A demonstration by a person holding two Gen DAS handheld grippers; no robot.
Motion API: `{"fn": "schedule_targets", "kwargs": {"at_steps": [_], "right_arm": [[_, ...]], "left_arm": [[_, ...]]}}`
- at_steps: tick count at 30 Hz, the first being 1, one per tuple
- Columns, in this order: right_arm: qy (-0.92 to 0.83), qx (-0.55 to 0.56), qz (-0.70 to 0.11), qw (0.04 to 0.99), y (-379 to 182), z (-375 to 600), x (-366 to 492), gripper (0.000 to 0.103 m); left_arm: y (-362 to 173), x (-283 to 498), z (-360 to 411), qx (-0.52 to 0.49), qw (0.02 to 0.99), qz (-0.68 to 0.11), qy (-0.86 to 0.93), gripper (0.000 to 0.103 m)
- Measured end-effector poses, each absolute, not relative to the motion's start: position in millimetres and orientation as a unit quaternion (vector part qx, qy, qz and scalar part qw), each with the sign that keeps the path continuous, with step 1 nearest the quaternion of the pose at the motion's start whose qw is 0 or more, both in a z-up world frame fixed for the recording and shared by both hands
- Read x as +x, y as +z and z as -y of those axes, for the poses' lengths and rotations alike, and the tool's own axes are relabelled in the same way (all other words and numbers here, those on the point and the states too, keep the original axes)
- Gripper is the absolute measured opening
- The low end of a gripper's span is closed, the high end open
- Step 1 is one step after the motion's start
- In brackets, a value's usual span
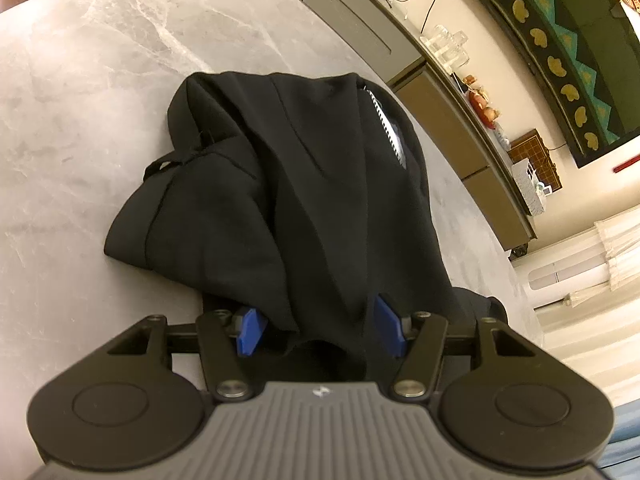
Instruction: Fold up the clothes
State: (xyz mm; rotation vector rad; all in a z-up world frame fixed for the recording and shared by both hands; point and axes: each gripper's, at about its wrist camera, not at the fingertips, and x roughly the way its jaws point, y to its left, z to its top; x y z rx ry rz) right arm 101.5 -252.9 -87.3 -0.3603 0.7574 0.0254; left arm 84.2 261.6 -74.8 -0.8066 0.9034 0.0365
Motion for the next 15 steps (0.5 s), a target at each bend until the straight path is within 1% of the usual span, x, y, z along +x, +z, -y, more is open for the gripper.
{"fn": "schedule_targets", "kwargs": {"at_steps": [1, 3, 4, 6, 9, 10, 12, 13, 15], "right_arm": [[0.015, -0.146, -0.379, 0.914, -86.7, 263.5, 105.5, 0.059], [0.019, -0.09, -0.401, 0.911, -84.7, 282.2, 112.6, 0.002], [0.019, -0.078, -0.407, 0.91, -81.8, 286.2, 111.0, 0.0], [0.007, -0.083, -0.388, 0.918, -69.1, 293.3, 100.2, 0.0], [-0.042, -0.05, -0.322, 0.944, -17.7, 322.9, 92.2, 0.0], [-0.072, -0.003, -0.292, 0.954, 0.2, 350.1, 84.4, 0.0], [-0.137, 0.131, -0.239, 0.952, 22.8, 419.3, 65.3, 0.0], [-0.169, 0.192, -0.229, 0.939, 17.9, 452.9, 57.0, 0.0], [-0.203, 0.283, -0.248, 0.904, -12.5, 503.9, 49.5, 0.0]], "left_arm": [[-74.2, 84.1, -261.8, -0.378, 0.823, -0.423, 0.016, 0.058], [-72.8, 84.3, -261.6, -0.374, 0.826, -0.42, 0.014, 0.058], [-72.2, 84.3, -261.1, -0.373, 0.827, -0.42, 0.014, 0.058], [-71.6, 83.4, -260.0, -0.371, 0.828, -0.42, 0.014, 0.058], [-71.3, 81.0, -260.7, -0.366, 0.83, -0.42, 0.017, 0.058], [-71.5, 80.1, -261.7, -0.366, 0.83, -0.419, 0.02, 0.058], [-72.3, 78.7, -263.9, -0.366, 0.831, -0.418, 0.028, 0.058], [-73.0, 78.8, -264.6, -0.366, 0.831, -0.419, 0.031, 0.058], [-74.5, 79.4, -265.2, -0.363, 0.831, -0.42, 0.035, 0.058]]}}
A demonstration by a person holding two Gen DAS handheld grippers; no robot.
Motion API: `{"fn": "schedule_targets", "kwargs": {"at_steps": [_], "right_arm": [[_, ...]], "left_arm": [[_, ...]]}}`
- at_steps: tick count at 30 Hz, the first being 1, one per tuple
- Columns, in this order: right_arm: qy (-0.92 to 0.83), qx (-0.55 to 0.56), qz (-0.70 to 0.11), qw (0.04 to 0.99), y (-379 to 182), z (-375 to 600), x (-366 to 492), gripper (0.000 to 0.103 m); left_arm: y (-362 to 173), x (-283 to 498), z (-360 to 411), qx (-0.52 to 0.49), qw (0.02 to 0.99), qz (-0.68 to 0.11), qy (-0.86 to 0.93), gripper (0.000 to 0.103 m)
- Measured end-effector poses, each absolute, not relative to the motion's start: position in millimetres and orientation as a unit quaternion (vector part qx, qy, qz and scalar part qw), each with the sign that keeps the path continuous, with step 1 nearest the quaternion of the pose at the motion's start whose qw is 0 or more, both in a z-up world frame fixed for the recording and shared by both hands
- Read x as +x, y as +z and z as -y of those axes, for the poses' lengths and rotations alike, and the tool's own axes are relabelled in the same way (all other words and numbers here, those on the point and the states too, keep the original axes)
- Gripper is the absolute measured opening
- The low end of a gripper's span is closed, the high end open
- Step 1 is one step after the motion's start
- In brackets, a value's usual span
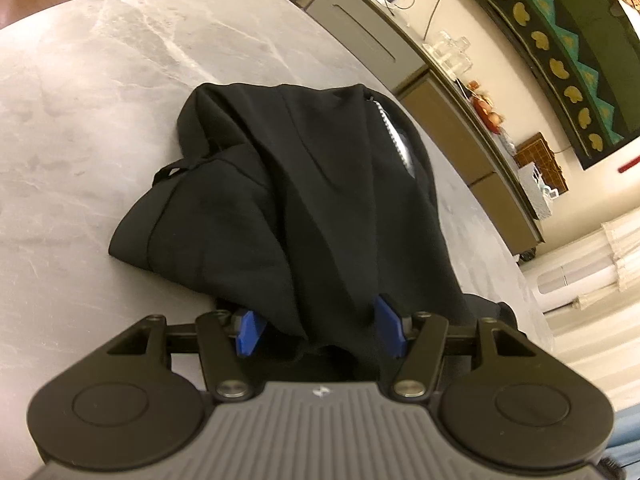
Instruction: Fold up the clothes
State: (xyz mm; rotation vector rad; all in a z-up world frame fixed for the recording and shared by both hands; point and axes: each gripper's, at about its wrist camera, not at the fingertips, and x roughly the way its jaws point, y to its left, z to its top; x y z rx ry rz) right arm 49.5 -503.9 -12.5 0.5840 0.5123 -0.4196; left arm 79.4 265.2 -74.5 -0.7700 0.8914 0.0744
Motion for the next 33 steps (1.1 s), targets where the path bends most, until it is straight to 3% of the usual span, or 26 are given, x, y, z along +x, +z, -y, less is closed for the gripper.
{"fn": "schedule_targets", "kwargs": {"at_steps": [1, 4, 5, 6, 7, 8, 15, 19, 21, 24, 25, 28, 31, 33], "right_arm": [[-0.193, 0.33, -0.271, 0.883, -33.0, 519.6, 48.8, 0.007], [-0.137, 0.457, -0.297, 0.827, -69.7, 542.0, 43.5, 0.013], [-0.119, 0.436, -0.285, 0.845, -62.9, 536.6, 41.7, 0.043], [-0.1, 0.415, -0.273, 0.862, -56.1, 531.2, 39.9, 0.062], [-0.081, 0.393, -0.26, 0.878, -49.2, 525.8, 38.1, 0.089], [-0.067, 0.354, -0.26, 0.896, -42.8, 518.0, 37.8, 0.093], [0.03, -0.097, -0.314, 0.944, -40.8, 413.3, 47.8, 0.092], [0.137, -0.165, -0.3, 0.929, -50.0, 362.3, 51.4, 0.092], [0.144, -0.19, -0.324, 0.916, -61.1, 348.9, 62.6, 0.086], [0.155, -0.156, -0.376, 0.9, -64.5, 352.5, 84.2, 0.032], [0.151, -0.139, -0.38, 0.902, -59.5, 358.3, 88.2, 0.001], [0.1, -0.104, -0.355, 0.923, -36.8, 385.4, 98.0, 0.0], [-0.014, 0.003, -0.278, 0.961, -0.7, 447.9, 113.9, 0.0], [-0.005, 0.038, -0.252, 0.967, 5.9, 467.7, 111.5, 0.004]], "left_arm": [[-74.8, 79.8, -263.4, -0.36, 0.832, -0.421, 0.035, 0.059], [-72.4, 77.3, -253.1, -0.347, 0.84, -0.417, 0.024, 0.061], [-70.8, 74.7, -249.3, -0.342, 0.845, -0.411, 0.022, 0.065], [-69.2, 71.7, -245.7, -0.337, 0.849, -0.406, 0.021, 0.067], [-67.7, 69.3, -241.9, -0.331, 0.854, -0.402, 0.018, 0.071], [-66.8, 67.8, -237.3, -0.324, 0.857, -0.4, 0.014, 0.074], [-64.8, 69.2, -211.5, -0.302, 0.866, -0.398, 0.001, 0.08], [-66.0, 74.8, -201.1, -0.298, 0.865, -0.404, 0.004, 0.08], [-67.3, 77.2, -197.9, -0.292, 0.865, -0.408, 0.003, 0.08], [-68.8, 79.1, -196.8, -0.287, 0.865, -0.412, 0.001, 0.08], [-68.8, 79.1, -197.7, -0.288, 0.864, -0.412, 0.001, 0.08], [-66.1, 78.5, -199.7, -0.288, 0.867, -0.408, -0.001, 0.08], [-63.9, 78.4, -198.7, -0.281, 0.87, -0.405, -0.003, 0.08], [-64.1, 79.8, -196.8, -0.277, 0.87, -0.407, -0.003, 0.08]]}}
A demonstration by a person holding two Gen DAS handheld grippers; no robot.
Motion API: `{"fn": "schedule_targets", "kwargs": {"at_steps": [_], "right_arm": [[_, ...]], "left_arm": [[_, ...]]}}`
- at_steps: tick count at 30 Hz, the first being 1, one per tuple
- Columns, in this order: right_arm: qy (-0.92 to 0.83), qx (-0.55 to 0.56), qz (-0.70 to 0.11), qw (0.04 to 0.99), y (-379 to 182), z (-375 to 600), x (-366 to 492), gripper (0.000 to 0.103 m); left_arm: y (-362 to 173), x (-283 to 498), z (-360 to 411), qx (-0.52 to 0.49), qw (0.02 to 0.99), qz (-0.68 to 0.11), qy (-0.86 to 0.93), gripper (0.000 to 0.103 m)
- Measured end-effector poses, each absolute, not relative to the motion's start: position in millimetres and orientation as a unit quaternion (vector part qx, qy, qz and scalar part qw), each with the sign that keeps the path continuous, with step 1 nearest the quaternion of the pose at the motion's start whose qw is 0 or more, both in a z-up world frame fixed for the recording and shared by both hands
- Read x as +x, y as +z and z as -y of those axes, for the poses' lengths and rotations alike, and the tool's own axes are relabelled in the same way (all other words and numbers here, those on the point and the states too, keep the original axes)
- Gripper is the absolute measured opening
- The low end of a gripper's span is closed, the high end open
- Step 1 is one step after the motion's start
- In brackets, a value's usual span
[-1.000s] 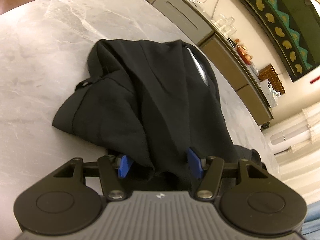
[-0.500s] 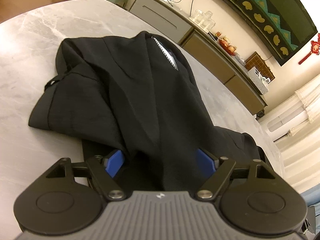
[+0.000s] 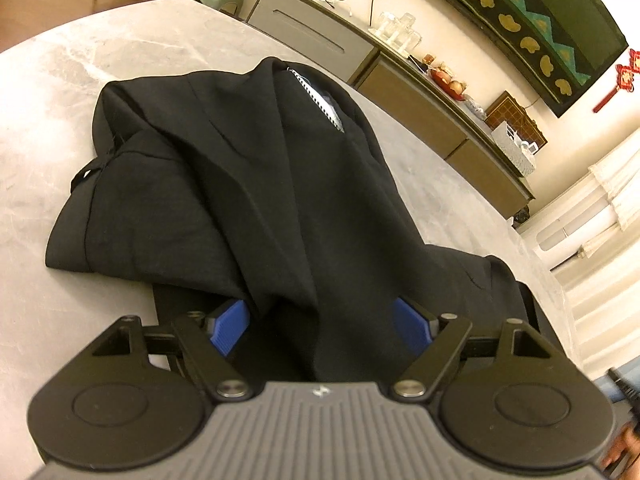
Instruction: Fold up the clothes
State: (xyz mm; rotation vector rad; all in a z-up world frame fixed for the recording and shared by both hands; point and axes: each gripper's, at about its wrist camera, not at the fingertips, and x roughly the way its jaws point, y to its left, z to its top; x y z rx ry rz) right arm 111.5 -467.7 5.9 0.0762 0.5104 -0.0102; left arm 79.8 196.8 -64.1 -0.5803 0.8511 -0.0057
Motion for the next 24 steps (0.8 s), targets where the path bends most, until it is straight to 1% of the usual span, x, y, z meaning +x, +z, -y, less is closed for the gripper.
{"fn": "schedule_targets", "kwargs": {"at_steps": [1, 2, 3, 4, 5, 6, 7, 8, 9, 10, 12, 13, 16, 19, 20, 21, 22, 23, 24], "right_arm": [[0.021, 0.036, -0.252, 0.967, 4.4, 464.3, 108.5, 0.009], [0.058, 0.014, -0.263, 0.963, -1.0, 448.8, 105.0, 0.023], [0.094, -0.019, -0.273, 0.957, -9.2, 429.1, 99.9, 0.04], [0.128, -0.068, -0.281, 0.949, -21.0, 404.4, 92.6, 0.063], [0.162, -0.117, -0.289, 0.936, -32.7, 379.8, 85.3, 0.066], [0.185, -0.155, -0.303, 0.922, -44.0, 360.0, 80.1, 0.066], [0.189, -0.172, -0.318, 0.913, -51.5, 352.3, 79.5, 0.063], [0.183, -0.176, -0.327, 0.91, -55.2, 352.0, 81.4, 0.059], [0.178, -0.181, -0.336, 0.907, -58.9, 351.6, 83.3, 0.06], [0.173, -0.185, -0.345, 0.904, -62.5, 351.3, 85.3, 0.055], [0.156, -0.177, -0.362, 0.902, -60.6, 355.7, 92.6, 0.007], [0.143, -0.174, -0.365, 0.903, -58.8, 357.0, 93.3, 0.0], [0.076, -0.137, -0.341, 0.927, -39.2, 383.2, 102.9, 0.0], [-0.068, -0.022, -0.276, 0.959, -12.4, 447.1, 112.0, 0.0], [-0.116, 0.024, -0.253, 0.96, -6.4, 470.1, 111.5, 0.007], [-0.152, 0.075, -0.23, 0.958, -4.7, 492.3, 109.6, 0.021], [-0.159, 0.128, -0.218, 0.954, -9.6, 510.2, 105.7, 0.055], [-0.149, 0.174, -0.216, 0.949, -16.2, 524.0, 101.8, 0.081], [-0.14, 0.211, -0.222, 0.942, -22.5, 535.2, 97.5, 0.084]], "left_arm": [[-64.3, 80.4, -196.9, -0.278, 0.87, -0.408, -0.002, 0.08], [-63.9, 81.0, -196.6, -0.279, 0.869, -0.408, -0.002, 0.08], [-63.3, 81.6, -195.9, -0.28, 0.869, -0.407, -0.001, 0.08], [-62.6, 82.2, -195.2, -0.281, 0.869, -0.406, 0.0, 0.08], [-61.6, 82.8, -193.9, -0.281, 0.87, -0.405, 0.001, 0.08], [-60.4, 83.5, -192.0, -0.28, 0.87, -0.405, 0.001, 0.08], [-59.9, 84.2, -190.1, -0.278, 0.871, -0.405, 0.001, 0.08], [-59.8, 84.9, -188.2, -0.276, 0.872, -0.405, 0.001, 0.081], [-60.3, 85.8, -186.7, -0.274, 0.872, -0.407, 0.001, 0.081], [-61.2, 86.6, -185.8, -0.272, 0.871, -0.409, 0.001, 0.081], [-63.3, 87.6, -186.8, -0.272, 0.869, -0.414, 0.005, 0.081], [-64.1, 87.9, -187.8, -0.272, 0.868, -0.415, 0.008, 0.081], [-63.8, 87.0, -190.1, -0.272, 0.868, -0.415, 0.011, 0.081], [-61.9, 85.7, -190.2, -0.265, 0.872, -0.412, 0.007, 0.081], [-62.0, 86.0, -189.8, -0.263, 0.872, -0.413, 0.007, 0.081], [-62.6, 86.2, -189.5, -0.262, 0.872, -0.414, 0.007, 0.081], [-63.1, 86.5, -189.2, -0.261, 0.871, -0.416, 0.006, 0.081], [-63.5, 86.2, -188.4, -0.259, 0.871, -0.417, 0.006, 0.081], [-63.7, 85.6, -187.2, -0.256, 0.872, -0.418, 0.006, 0.081]]}}
